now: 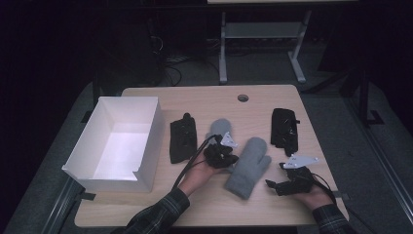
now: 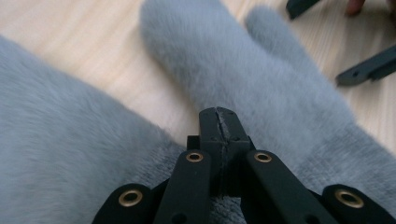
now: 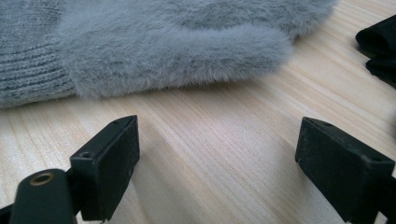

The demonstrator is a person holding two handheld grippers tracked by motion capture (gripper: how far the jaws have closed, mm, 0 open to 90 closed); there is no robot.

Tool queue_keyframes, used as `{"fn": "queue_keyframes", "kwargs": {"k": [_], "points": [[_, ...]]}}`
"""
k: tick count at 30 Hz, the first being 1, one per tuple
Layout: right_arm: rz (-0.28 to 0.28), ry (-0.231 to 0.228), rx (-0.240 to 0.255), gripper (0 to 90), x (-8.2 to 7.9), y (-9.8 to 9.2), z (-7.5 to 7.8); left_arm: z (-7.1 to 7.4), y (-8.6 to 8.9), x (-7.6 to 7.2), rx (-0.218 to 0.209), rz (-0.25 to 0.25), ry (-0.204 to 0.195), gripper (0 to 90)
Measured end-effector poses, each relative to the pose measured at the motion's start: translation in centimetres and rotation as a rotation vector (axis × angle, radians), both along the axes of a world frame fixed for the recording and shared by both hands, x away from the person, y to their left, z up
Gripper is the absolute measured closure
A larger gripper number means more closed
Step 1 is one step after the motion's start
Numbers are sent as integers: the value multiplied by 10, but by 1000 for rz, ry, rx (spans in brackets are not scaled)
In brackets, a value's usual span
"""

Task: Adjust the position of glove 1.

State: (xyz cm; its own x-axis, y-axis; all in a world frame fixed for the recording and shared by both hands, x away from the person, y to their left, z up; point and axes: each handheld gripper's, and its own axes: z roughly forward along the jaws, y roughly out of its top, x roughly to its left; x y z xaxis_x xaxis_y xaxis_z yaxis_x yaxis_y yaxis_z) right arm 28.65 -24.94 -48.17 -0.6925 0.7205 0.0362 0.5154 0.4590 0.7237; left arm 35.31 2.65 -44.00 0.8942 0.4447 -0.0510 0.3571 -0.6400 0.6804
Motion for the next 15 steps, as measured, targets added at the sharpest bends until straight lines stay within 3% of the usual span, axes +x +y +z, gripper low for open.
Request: {"fn": "queue_keyframes", "kwargs": {"k": [1,7,15], "points": [[0,0,0,134,0,0,0,-2,0,0,20,-1,5,896],[4,-1,-2,134,0,0,0,-3,9,-7,29,-9,18,896],[2,-1,0,135,0,0,0,0,44,-24,51,-28,46,896]]}}
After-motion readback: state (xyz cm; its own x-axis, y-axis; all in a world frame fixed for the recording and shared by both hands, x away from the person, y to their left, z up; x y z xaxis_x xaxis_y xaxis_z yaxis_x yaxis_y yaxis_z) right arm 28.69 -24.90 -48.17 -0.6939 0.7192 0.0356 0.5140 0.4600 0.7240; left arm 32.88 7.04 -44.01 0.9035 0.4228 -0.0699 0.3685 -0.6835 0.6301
